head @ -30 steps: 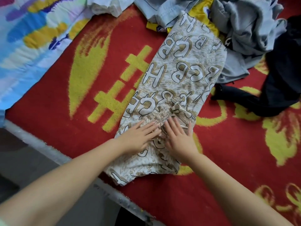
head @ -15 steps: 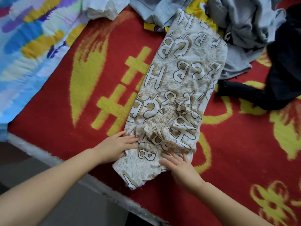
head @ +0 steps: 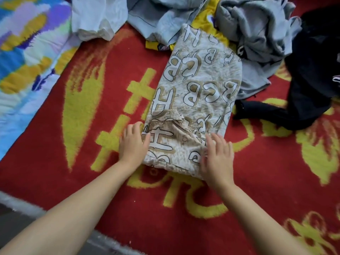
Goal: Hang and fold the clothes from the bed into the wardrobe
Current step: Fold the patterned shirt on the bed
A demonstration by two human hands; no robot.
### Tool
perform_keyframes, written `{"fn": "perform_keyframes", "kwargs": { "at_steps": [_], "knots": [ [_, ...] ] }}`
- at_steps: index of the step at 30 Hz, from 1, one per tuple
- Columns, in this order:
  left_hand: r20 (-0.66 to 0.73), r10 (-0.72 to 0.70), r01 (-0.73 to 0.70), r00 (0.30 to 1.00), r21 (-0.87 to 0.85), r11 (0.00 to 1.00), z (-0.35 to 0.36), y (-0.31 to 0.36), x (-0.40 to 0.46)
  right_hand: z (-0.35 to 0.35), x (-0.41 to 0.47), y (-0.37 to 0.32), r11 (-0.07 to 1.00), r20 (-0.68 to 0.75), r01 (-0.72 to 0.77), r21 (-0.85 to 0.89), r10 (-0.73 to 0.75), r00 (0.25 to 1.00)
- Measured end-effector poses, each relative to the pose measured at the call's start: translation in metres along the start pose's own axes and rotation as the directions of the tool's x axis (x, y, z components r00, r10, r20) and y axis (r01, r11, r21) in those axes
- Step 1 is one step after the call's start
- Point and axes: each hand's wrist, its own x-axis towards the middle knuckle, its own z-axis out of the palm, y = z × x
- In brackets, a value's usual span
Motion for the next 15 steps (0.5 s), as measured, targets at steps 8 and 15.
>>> {"fn": "perform_keyframes", "kwargs": {
  "at_steps": [8,15],
  "knots": [
    [0.584,0.381,-0.666,0.717,0.411,0.623,0.022,-0.004,-0.015,0.029,-0.012,0.0,0.949,0.582,0.246,-0.198,-0.089,0.809],
    [0.852,0.111,-0.599,0.511,0.26,0.758,-0.009,0.033,-0.025,-0.005,0.004,-0.002,0.952,0.868,0.305,-0.031,-0.126,0.48]
  ]
}}
